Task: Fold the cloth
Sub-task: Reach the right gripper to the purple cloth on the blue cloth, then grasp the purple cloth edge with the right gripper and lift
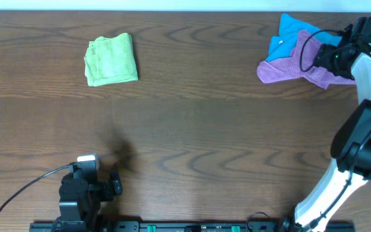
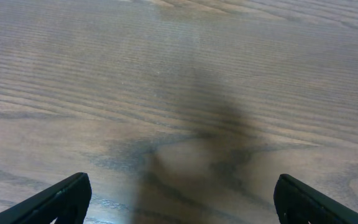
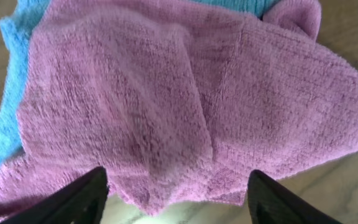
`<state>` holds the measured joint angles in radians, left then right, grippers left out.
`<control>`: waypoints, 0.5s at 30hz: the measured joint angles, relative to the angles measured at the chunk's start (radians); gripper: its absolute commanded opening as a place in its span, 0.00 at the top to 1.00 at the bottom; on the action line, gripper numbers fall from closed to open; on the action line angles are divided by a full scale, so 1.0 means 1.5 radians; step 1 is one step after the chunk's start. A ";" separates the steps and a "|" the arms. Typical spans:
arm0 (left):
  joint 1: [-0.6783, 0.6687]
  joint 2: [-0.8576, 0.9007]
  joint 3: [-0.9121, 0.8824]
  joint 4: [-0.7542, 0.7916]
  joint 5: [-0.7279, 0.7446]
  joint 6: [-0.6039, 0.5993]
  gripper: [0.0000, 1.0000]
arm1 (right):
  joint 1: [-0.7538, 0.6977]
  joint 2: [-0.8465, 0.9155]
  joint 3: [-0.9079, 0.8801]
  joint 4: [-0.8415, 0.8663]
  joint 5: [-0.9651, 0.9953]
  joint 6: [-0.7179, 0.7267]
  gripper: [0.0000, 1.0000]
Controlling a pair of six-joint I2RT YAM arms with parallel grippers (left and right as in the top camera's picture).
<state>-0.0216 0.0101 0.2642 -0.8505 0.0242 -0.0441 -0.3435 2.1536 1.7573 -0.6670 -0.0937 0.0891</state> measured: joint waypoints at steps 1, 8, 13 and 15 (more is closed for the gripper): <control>0.000 0.000 0.000 0.000 0.000 0.000 0.05 | 0.000 0.001 0.000 0.008 0.000 -0.003 0.35; 0.000 0.000 0.000 0.000 0.000 0.000 0.05 | 0.000 0.038 0.001 0.062 0.001 -0.021 0.36; 0.000 0.000 0.000 0.000 0.000 0.000 0.05 | 0.000 0.067 0.001 0.068 -0.003 -0.030 0.99; 0.000 0.000 0.000 0.000 0.000 0.000 0.05 | 0.000 0.067 0.001 0.068 -0.003 -0.029 0.99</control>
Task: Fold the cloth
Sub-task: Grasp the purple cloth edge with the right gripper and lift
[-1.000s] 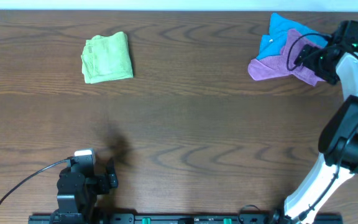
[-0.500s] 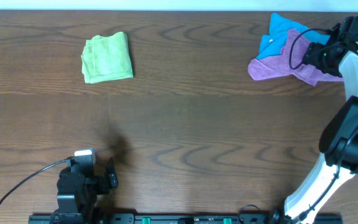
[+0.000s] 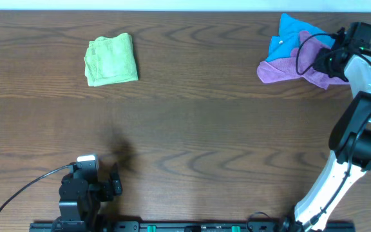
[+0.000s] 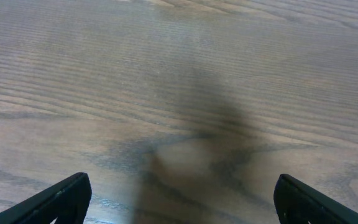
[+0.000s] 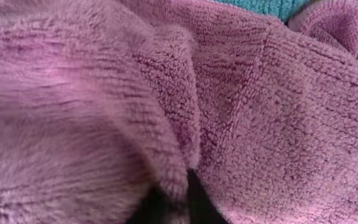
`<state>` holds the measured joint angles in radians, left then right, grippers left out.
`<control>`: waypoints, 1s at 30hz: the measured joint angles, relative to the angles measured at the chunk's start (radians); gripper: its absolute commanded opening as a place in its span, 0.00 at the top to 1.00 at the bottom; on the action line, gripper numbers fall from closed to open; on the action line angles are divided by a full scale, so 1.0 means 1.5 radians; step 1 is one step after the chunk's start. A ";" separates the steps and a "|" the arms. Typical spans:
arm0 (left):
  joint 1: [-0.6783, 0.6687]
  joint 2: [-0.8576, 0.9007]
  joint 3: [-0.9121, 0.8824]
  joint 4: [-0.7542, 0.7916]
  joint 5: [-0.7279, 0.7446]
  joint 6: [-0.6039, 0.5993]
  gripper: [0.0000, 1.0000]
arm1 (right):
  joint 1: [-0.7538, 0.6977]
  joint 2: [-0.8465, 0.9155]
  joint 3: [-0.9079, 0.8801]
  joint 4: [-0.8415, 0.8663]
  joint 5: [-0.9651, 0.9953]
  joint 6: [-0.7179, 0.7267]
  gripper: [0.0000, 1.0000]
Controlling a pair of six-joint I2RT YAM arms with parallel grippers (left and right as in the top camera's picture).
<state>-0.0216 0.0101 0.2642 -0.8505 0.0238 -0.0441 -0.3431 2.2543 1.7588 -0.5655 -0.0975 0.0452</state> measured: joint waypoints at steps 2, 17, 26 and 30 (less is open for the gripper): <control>0.000 0.000 0.000 0.000 0.000 0.000 0.05 | 0.001 0.000 0.000 -0.002 0.000 0.000 0.99; 0.000 0.000 0.000 0.000 0.000 0.000 0.05 | 0.170 -0.286 0.003 -0.087 -0.001 0.000 0.99; 0.000 0.000 0.000 0.000 0.000 0.000 0.05 | 0.305 -0.318 0.006 0.003 0.037 -0.004 0.99; 0.000 0.000 0.000 0.000 0.000 0.000 0.05 | 0.363 -0.317 0.006 -0.014 0.087 -0.010 0.99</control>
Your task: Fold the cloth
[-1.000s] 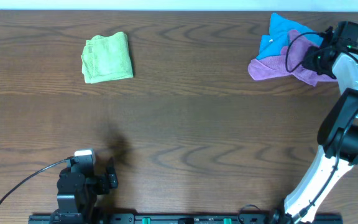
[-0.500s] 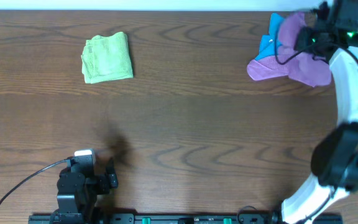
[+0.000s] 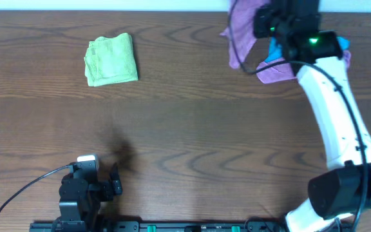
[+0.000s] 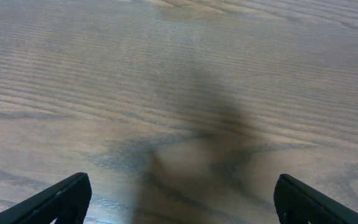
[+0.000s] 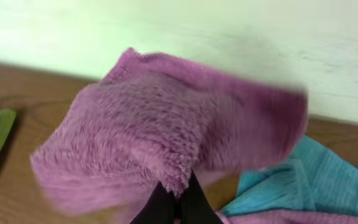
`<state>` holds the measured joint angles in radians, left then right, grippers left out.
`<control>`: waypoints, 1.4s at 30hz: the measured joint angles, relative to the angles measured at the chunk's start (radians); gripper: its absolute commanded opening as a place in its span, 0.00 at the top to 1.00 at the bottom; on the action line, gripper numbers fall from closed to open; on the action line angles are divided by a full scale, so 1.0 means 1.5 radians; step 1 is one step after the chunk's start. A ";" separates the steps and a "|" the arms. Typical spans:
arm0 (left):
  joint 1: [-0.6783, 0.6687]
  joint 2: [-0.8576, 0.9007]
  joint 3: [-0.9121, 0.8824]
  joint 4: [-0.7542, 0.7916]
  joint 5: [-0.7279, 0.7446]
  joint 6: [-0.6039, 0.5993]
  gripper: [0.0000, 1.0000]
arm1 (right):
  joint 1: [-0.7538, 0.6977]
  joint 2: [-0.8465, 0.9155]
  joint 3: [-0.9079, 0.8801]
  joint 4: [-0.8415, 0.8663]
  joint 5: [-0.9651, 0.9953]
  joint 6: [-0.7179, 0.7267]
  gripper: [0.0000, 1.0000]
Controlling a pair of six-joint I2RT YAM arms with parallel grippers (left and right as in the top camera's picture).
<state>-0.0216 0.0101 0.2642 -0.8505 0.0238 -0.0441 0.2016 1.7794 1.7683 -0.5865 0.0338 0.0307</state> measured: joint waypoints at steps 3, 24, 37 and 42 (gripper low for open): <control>0.000 0.000 0.000 0.000 0.000 0.000 0.05 | 0.034 0.014 0.000 -0.042 0.021 -0.006 0.98; 0.000 0.000 0.000 0.000 0.000 0.000 0.05 | 0.121 0.152 -0.020 -0.008 0.058 0.056 0.80; 0.000 0.000 0.000 0.000 0.000 0.000 0.05 | 0.189 0.141 -0.129 -0.114 0.057 0.155 0.08; 0.000 0.000 0.000 0.000 0.000 0.000 0.05 | 0.187 0.097 -0.129 -0.119 0.026 0.173 0.05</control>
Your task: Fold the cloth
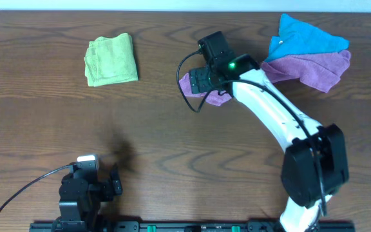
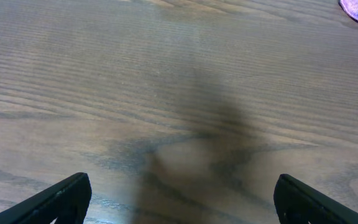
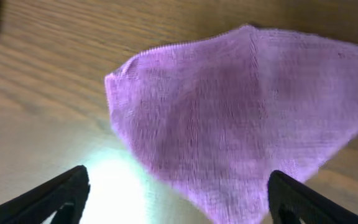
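A purple cloth (image 1: 219,98) lies crumpled on the wooden table (image 1: 185,148), left of the cloth pile; in the right wrist view the purple cloth (image 3: 247,112) spreads flat below the camera. My right gripper (image 1: 206,76) hovers just over it, open, with nothing between its fingers (image 3: 51,199). Far from the cloth, at the table's front left, my left gripper (image 1: 92,187) rests open over bare wood, its dark fingertips (image 2: 61,199) wide apart. A corner of the purple cloth shows at the top right of the left wrist view.
A folded green cloth (image 1: 111,59) sits at the back left. At the back right a blue cloth (image 1: 308,35) lies on a second purple cloth (image 1: 317,67). My right arm (image 1: 269,116) stretches diagonally from the front right.
My right gripper held the purple cloth up near the table's back edge. Now that cloth lies on the table further left and forward, and the gripper is open above it.
My right gripper stood open over a purple cloth on the back-right pile, then was shut on it. Later it held the cloth high near the back edge. Now the cloth lies let go near the table's middle back. The left arm stayed still.
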`<state>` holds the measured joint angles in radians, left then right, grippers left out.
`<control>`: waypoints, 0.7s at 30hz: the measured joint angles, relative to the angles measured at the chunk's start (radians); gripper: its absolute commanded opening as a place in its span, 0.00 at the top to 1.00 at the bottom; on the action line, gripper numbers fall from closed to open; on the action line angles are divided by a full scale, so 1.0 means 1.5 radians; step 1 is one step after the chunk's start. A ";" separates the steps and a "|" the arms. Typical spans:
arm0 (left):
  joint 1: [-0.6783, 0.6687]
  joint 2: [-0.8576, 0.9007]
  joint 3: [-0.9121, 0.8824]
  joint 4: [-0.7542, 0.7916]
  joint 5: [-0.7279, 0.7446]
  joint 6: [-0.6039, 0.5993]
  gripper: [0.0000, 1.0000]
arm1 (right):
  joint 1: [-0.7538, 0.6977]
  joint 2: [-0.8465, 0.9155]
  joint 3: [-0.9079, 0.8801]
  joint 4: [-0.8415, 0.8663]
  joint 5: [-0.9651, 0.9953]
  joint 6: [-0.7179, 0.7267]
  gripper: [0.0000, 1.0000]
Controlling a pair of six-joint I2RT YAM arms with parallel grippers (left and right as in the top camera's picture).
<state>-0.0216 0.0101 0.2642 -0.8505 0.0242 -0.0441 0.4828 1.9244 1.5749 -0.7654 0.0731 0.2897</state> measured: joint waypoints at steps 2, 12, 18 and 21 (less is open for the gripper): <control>0.000 0.000 0.000 0.000 0.000 0.000 0.05 | 0.000 -0.006 -0.002 -0.009 0.001 0.004 0.01; 0.000 0.000 0.000 0.000 0.000 0.000 0.05 | -0.036 0.040 -0.005 0.081 0.016 -0.213 0.01; 0.000 0.000 0.000 0.000 0.000 0.000 0.05 | -0.113 0.099 0.064 0.104 0.008 -0.316 0.01; 0.000 0.000 0.000 0.000 0.000 0.000 0.05 | -0.147 0.108 0.072 0.143 -0.043 -0.354 0.01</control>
<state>-0.0216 0.0101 0.2642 -0.8505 0.0242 -0.0441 0.2626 2.0865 1.6833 -0.5514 0.0090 -0.2413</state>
